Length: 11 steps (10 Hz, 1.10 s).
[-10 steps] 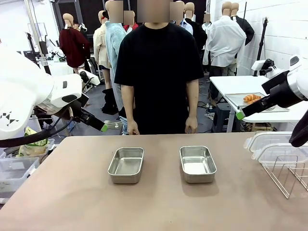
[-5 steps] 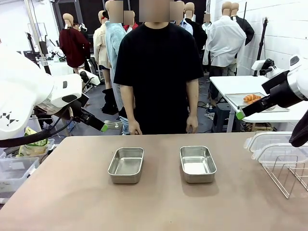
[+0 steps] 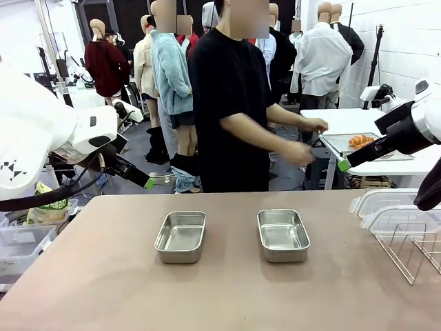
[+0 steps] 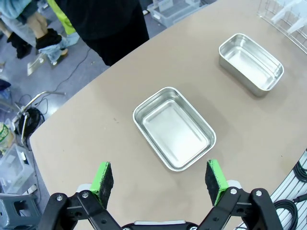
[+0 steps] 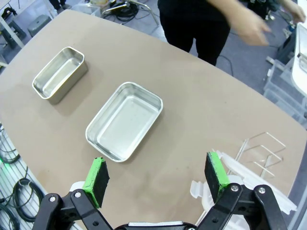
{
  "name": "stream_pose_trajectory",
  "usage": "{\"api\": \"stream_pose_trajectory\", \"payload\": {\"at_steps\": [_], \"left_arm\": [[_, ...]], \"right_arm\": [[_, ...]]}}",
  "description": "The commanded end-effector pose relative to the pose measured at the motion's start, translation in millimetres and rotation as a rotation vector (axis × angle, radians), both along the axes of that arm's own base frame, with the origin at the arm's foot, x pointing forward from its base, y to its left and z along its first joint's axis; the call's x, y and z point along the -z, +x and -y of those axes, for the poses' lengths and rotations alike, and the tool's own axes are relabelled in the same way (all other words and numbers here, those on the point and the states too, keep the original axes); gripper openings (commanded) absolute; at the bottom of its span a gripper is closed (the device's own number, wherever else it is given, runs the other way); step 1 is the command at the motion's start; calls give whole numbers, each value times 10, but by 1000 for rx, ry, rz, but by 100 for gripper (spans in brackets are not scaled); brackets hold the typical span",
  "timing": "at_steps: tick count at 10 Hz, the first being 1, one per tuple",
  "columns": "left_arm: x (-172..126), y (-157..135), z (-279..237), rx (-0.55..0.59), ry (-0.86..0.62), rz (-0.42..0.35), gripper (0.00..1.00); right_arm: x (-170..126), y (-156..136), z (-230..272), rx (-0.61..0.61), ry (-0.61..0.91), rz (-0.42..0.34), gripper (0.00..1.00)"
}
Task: Place the bread in airtight containers.
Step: Lift both Airtight Container.
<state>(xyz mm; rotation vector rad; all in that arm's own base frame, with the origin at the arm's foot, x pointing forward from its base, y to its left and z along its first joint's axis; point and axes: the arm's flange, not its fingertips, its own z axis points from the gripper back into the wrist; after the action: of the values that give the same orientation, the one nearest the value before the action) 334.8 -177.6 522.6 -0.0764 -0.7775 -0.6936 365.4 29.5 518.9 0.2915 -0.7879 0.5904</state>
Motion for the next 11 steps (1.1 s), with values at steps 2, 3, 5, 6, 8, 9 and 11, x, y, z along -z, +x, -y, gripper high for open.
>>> {"api": "stream_pose_trajectory", "payload": {"at_steps": [2, 3, 5, 6, 8, 9, 11], "left_arm": [[-5, 6, -23, 5, 7, 5, 100], [-5, 6, -23, 5, 7, 5, 100], [-5, 6, -23, 5, 7, 5, 100], [-5, 6, -23, 5, 7, 5, 100], [-5, 6, -23, 5, 7, 5, 100], [-5, 6, -23, 5, 7, 5, 100], [-5, 6, -23, 5, 7, 5, 100]], "right_arm": [[4, 1, -10, -8, 10, -2, 100], [4, 1, -10, -8, 10, -2, 100], [4, 1, -10, -8, 10, -2, 100], [4, 1, -10, -8, 10, -2, 100], [4, 1, -10, -8, 10, -2, 100], [4, 1, -10, -8, 10, -2, 100], [4, 1, -10, -8, 10, -2, 100]]}}
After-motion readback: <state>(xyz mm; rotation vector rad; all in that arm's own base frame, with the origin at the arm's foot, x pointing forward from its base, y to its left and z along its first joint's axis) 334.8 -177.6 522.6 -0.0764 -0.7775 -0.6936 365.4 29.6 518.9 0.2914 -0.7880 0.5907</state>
